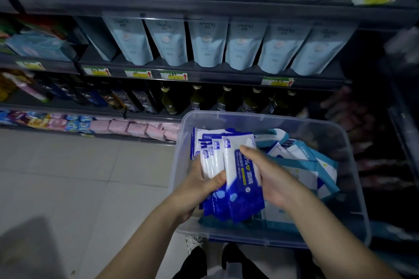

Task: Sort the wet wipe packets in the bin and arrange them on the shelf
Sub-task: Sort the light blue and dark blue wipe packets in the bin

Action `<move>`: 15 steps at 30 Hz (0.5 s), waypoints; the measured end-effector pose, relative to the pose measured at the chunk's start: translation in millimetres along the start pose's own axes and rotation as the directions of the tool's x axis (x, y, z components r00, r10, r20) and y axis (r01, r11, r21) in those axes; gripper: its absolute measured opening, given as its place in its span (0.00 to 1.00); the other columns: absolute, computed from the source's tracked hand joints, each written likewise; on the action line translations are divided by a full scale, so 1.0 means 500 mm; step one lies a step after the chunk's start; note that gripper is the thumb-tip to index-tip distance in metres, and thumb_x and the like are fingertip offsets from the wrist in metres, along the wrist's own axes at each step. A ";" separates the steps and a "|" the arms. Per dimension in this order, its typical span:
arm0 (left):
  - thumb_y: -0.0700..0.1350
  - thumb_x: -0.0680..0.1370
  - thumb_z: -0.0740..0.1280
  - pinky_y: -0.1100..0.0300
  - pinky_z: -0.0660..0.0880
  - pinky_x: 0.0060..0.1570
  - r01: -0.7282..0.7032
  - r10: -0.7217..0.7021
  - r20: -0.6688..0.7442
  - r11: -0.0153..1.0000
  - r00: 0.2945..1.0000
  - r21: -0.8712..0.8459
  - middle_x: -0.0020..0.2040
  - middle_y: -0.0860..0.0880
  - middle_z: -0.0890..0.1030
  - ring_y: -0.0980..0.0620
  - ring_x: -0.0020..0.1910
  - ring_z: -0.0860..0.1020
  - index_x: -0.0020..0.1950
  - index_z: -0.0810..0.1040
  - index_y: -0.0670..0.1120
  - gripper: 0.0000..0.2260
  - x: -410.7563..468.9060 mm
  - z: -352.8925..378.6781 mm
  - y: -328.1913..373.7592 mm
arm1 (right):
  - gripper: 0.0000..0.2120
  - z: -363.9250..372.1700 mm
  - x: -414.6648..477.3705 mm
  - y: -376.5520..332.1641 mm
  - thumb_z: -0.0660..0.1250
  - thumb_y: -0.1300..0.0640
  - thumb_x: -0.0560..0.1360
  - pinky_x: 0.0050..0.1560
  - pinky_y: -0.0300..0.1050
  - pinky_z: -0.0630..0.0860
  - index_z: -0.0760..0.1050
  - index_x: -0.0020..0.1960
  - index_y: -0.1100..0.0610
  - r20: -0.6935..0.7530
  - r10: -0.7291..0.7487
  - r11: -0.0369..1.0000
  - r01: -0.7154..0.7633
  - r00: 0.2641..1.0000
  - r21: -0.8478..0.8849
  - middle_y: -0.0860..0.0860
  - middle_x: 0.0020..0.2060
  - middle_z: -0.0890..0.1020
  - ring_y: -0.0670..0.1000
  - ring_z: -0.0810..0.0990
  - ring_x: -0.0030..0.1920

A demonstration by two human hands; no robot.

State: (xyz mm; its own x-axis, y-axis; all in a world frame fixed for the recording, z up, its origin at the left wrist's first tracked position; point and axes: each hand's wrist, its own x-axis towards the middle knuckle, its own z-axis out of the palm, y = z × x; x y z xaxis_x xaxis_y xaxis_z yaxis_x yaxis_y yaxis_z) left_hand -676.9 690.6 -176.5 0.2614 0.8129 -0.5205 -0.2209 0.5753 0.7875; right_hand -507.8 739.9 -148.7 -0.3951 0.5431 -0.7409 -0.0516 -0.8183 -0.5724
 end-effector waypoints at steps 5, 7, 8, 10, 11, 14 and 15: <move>0.65 0.54 0.78 0.57 0.79 0.49 0.073 -0.073 0.046 0.997 0.996 -0.010 0.57 0.56 0.81 0.54 0.57 0.80 0.64 0.66 0.59 0.42 -0.004 0.028 -0.040 | 0.26 -0.035 0.011 0.051 0.71 0.47 0.62 0.51 0.55 0.77 0.77 0.59 0.55 -0.037 0.142 0.978 -0.134 0.989 0.159 0.58 0.50 0.84 0.58 0.82 0.50; 0.65 0.61 0.73 0.58 0.79 0.47 0.134 -0.133 0.035 0.991 0.990 -0.028 0.58 0.54 0.80 0.54 0.56 0.80 0.67 0.65 0.56 0.38 -0.005 0.027 -0.048 | 0.25 -0.039 0.021 0.067 0.71 0.47 0.63 0.53 0.56 0.76 0.78 0.58 0.56 -0.038 0.159 0.969 -0.149 0.986 0.196 0.59 0.51 0.83 0.59 0.82 0.50; 0.65 0.65 0.69 0.58 0.79 0.46 0.180 -0.179 0.027 0.983 0.983 -0.038 0.59 0.52 0.80 0.53 0.55 0.81 0.68 0.64 0.55 0.35 -0.004 0.024 -0.050 | 0.24 -0.040 0.027 0.073 0.71 0.48 0.63 0.54 0.55 0.76 0.79 0.56 0.56 -0.042 0.159 0.967 -0.147 0.986 0.208 0.59 0.50 0.84 0.58 0.82 0.49; 0.70 0.66 0.63 0.55 0.80 0.48 0.257 -0.258 0.001 0.965 0.966 -0.048 0.61 0.50 0.79 0.52 0.55 0.81 0.69 0.63 0.55 0.36 0.000 0.019 -0.052 | 0.21 -0.035 0.040 0.081 0.71 0.48 0.62 0.52 0.55 0.76 0.80 0.52 0.55 -0.078 0.169 0.964 -0.148 0.983 0.221 0.58 0.46 0.85 0.58 0.83 0.45; 0.74 0.63 0.62 0.53 0.79 0.52 0.279 -0.280 -0.013 0.959 0.960 -0.038 0.61 0.50 0.79 0.51 0.55 0.81 0.69 0.64 0.55 0.39 0.003 0.014 -0.053 | 0.21 -0.030 0.047 0.084 0.72 0.48 0.61 0.52 0.55 0.77 0.80 0.51 0.55 -0.101 0.183 0.962 -0.157 0.978 0.225 0.58 0.44 0.85 0.58 0.83 0.45; 0.73 0.66 0.53 0.53 0.79 0.53 0.292 -0.295 -0.074 0.955 0.953 -0.046 0.56 0.49 0.82 0.50 0.54 0.82 0.65 0.70 0.55 0.35 0.014 0.005 -0.044 | 0.24 -0.007 0.073 0.103 0.74 0.48 0.58 0.51 0.56 0.78 0.79 0.52 0.55 -0.115 0.190 0.961 -0.162 0.975 0.222 0.57 0.43 0.85 0.58 0.83 0.45; 0.70 0.70 0.50 0.56 0.80 0.49 0.267 -0.271 -0.090 0.962 0.958 -0.052 0.55 0.49 0.83 0.51 0.52 0.82 0.64 0.72 0.56 0.30 0.016 0.000 -0.040 | 0.24 0.002 0.083 0.110 0.74 0.48 0.58 0.50 0.55 0.78 0.79 0.53 0.54 -0.108 0.169 0.965 -0.143 0.980 0.221 0.57 0.43 0.85 0.57 0.83 0.45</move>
State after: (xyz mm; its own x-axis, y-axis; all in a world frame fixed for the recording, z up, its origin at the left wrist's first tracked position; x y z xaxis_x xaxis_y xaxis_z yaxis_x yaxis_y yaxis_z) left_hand -670.4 685.6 -196.7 0.2258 0.6312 -0.7420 -0.1918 0.7756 0.6014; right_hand -527.8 717.1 -210.4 -0.2972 0.4137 -0.8605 -0.1962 -0.9085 -0.3690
